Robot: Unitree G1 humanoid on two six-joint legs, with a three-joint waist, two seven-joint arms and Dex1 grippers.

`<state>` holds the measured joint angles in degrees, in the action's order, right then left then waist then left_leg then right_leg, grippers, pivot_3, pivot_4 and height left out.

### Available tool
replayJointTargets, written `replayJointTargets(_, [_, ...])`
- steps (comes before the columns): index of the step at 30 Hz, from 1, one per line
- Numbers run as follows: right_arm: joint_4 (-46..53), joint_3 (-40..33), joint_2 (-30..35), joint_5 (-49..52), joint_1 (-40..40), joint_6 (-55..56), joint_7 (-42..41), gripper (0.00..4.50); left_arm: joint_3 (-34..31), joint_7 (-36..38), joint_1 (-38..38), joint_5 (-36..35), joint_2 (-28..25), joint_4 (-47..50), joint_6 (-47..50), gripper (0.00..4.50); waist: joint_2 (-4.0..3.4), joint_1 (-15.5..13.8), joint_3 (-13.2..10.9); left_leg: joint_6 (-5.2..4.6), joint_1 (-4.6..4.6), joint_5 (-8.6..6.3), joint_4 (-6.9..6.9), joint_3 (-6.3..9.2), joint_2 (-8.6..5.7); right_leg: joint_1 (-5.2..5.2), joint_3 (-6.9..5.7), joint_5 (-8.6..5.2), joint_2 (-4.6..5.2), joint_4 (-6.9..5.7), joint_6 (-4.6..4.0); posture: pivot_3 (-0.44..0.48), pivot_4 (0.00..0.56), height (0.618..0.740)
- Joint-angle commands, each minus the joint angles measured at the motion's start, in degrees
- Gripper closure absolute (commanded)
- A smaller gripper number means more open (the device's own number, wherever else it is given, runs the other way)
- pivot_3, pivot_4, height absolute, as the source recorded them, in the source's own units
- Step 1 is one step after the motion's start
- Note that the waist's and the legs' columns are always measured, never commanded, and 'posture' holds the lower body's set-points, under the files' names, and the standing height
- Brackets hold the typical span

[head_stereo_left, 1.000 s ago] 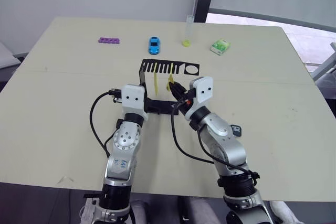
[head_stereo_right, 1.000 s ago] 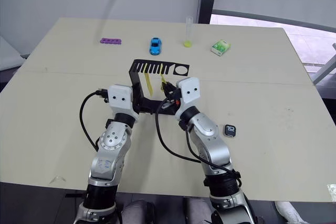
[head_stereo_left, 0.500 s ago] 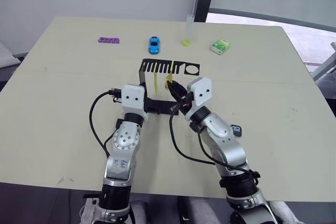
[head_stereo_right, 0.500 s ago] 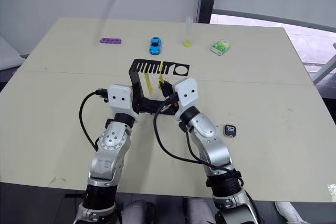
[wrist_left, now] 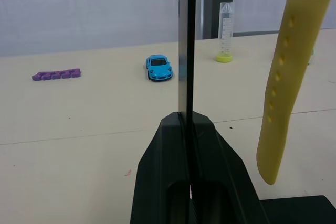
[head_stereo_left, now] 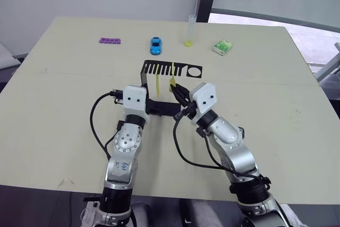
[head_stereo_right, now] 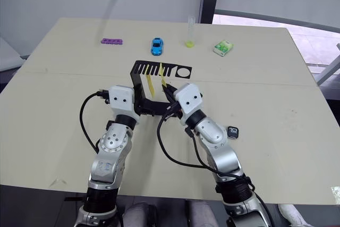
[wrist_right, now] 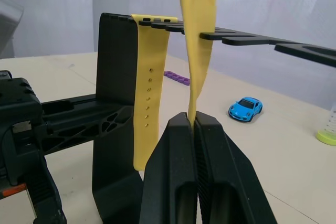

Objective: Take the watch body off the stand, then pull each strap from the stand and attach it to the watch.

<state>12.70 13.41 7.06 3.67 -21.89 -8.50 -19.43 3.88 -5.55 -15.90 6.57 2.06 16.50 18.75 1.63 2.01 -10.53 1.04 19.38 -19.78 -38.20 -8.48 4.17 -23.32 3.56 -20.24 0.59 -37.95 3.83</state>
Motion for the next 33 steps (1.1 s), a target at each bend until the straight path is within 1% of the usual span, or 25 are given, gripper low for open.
replayJointTargets(1, [3.8, 0.6, 0.4, -0.7, 0.6, 2.2, -0.8, 4.45, 0.6, 0.3, 0.5, 0.4, 0.1, 0.4, 0.8, 4.5, 0.0, 0.0, 0.0, 0.0, 0.0, 0.0, 0.0, 0.0, 0.0, 0.0, 0.0, 0.0, 0.0, 0.0, 0.0, 0.0, 0.15, 0.74])
replayJointTargets(8, [8.0, 0.1, 3.6, 1.9, 5.1, 2.2, -4.4, 4.45, 0.6, 1.6, 0.7, -0.8, 0.1, 0.6, 0.9, 4.5, 0.01, -0.1, 0.0, 0.0, 0.0, 0.0, 0.01, 0.0, -0.01, 0.0, 0.0, 0.0, 0.0, 0.02, 0.0, 0.0, 0.15, 0.74])
replayJointTargets(13, [10.0, -2.9, 8.4, 6.6, 8.8, 3.9, -10.1, 4.45, 1.0, 2.7, 1.3, -0.6, -0.7, 1.9, 2.0, 4.5, 0.01, -0.2, 0.0, 0.0, -0.01, 0.0, -0.01, 0.0, -0.01, 0.02, 0.0, 0.0, 0.0, 0.01, 0.0, 0.0, 0.15, 0.74])
replayJointTargets(16, [10.1, -4.4, 10.2, 9.7, 10.1, 4.1, -12.7, 4.45, 1.3, 3.3, 2.0, -0.5, -1.1, 2.5, 2.9, 4.5, 0.02, -0.2, 0.0, 0.0, -0.02, 0.0, 0.01, 0.0, -0.02, 0.03, 0.01, 0.0, 0.0, 0.02, 0.0, 0.0, 0.15, 0.74])
replayJointTargets(19, [9.6, -6.2, 12.1, 12.6, 10.8, 3.9, -15.5, 4.5, 1.7, 4.1, 3.2, -0.6, -1.7, 3.6, 3.7, 3.55, 0.02, -0.1, 0.0, 0.0, -0.04, 0.0, 0.03, 0.0, -0.01, 0.04, 0.02, 0.0, -0.02, 0.02, 0.0, 0.0, 0.15, 0.74])
replayJointTargets(22, [8.5, -7.3, 13.8, 14.6, 10.6, 4.2, -18.4, 4.5, 1.8, 5.4, 4.5, -1.1, -2.4, 5.3, 5.2, 2.1, 0.03, -0.1, 0.0, 0.0, 0.0, 0.0, 0.04, 0.0, -0.01, 0.0, 0.02, 0.0, -0.02, 0.03, 0.0, 0.0, 0.15, 0.74])
replayJointTargets(26, [7.6, -8.8, 16.5, 18.0, 10.7, 3.4, -23.1, 4.5, 1.2, 7.5, 6.7, -1.9, -4.2, 9.0, 7.2, 0.02, 0.03, -0.1, 0.0, 0.0, -0.01, 0.0, 0.04, 0.0, -0.01, 0.01, 0.03, 0.0, -0.02, 0.03, 0.0, 0.0, 0.15, 0.74])
replayJointTargets(29, [6.9, -10.4, 18.6, 21.3, 10.7, 2.1, -26.2, 4.5, -0.2, 10.7, 9.3, -4.7, -6.1, 13.2, 9.1, 0.02, 0.03, 0.0, 0.0, -0.01, -0.02, 0.0, 0.07, 0.0, 0.0, 0.01, 0.04, 0.0, -0.01, 0.04, 0.0, 0.0, 0.15, 0.74])
replayJointTargets(31, [6.5, -11.7, 19.7, 23.7, 10.6, 0.8, -27.9, 4.5, -1.8, 14.6, 11.9, -9.1, -7.5, 16.8, 10.6, 0.02, 0.03, 0.0, 0.0, -0.01, -0.01, 0.0, 0.07, 0.0, 0.01, 0.01, 0.03, 0.0, -0.01, 0.05, 0.0, 0.0, 0.15, 0.74])
replayJointTargets(33, [6.2, -12.6, 20.9, 25.8, 10.7, -0.3, -30.0, 4.5, -4.4, 19.5, 14.8, -15.3, -9.4, 20.2, 11.6, 0.02, 0.03, 0.1, 0.0, 0.0, -0.02, 0.0, 0.08, 0.01, 0.01, 0.01, 0.03, 0.0, -0.01, 0.05, 0.0, 0.0, 0.15, 0.74])
